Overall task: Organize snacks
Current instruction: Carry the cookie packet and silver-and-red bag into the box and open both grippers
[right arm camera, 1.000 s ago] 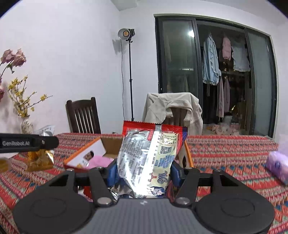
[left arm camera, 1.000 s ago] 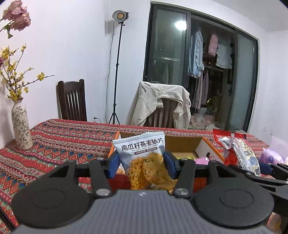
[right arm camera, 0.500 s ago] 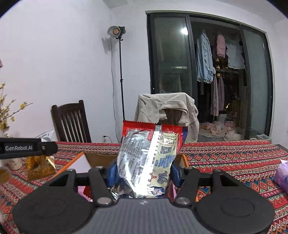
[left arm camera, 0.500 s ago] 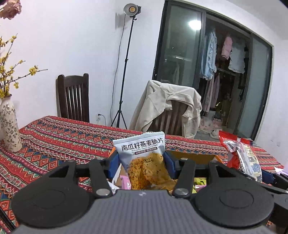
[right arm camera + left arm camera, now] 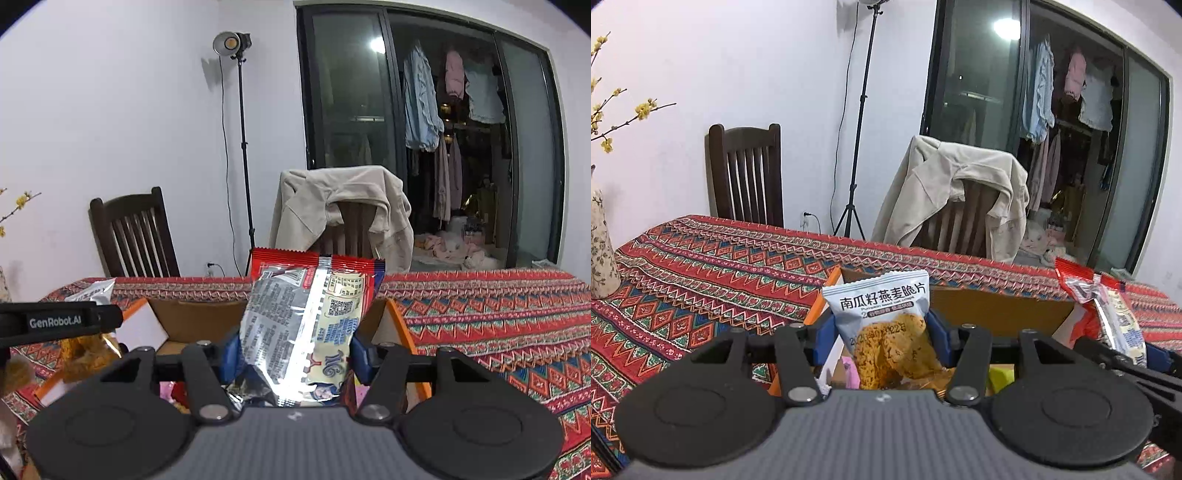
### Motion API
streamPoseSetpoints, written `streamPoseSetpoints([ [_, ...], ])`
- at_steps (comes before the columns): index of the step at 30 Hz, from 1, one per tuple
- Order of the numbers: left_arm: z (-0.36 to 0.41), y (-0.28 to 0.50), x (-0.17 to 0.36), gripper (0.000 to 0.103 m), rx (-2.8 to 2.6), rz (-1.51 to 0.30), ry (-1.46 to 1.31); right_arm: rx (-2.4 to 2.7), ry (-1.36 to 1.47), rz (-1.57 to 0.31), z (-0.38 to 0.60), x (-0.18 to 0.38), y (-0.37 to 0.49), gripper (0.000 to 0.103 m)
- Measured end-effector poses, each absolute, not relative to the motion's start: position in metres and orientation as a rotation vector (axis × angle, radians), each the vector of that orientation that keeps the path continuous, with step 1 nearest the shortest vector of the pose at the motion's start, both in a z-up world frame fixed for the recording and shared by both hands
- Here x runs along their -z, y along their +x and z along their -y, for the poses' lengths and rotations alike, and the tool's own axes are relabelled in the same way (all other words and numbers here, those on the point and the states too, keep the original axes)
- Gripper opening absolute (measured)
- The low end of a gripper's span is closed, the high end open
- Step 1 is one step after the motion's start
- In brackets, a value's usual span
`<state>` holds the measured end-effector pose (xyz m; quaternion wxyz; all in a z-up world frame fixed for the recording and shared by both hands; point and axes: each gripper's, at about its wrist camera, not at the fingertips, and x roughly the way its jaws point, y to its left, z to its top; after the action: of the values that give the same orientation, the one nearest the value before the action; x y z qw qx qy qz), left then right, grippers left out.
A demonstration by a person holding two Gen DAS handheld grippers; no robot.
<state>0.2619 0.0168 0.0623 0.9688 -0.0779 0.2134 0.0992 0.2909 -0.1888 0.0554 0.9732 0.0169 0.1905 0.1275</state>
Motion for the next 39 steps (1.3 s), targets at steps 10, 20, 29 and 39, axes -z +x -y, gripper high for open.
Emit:
streamPoseSetpoints([
  [10,-0.015,0.261,-0.050,0.076,-0.192,-0.417,-0.147,-0.263,0.047,-0.435,0.191,-0.041,0.295,0.086],
  [20,-0.019,0.249,-0.056,0.103,-0.221,-0.346,-0.181,-0.240,0.098,-0.413,0.204,-0.042,0.286,0.103],
  [29,-0.016,0.243,-0.064,0.103,-0.219,-0.351,-0.181,-0.248,0.089,-0.410,0.204,-0.049,0.277,0.103],
  [39,-0.017,0.210,-0.101,0.103,-0.198,-0.342,-0.177,-0.275,0.050,-0.378,0.202,-0.081,0.244,0.103],
])
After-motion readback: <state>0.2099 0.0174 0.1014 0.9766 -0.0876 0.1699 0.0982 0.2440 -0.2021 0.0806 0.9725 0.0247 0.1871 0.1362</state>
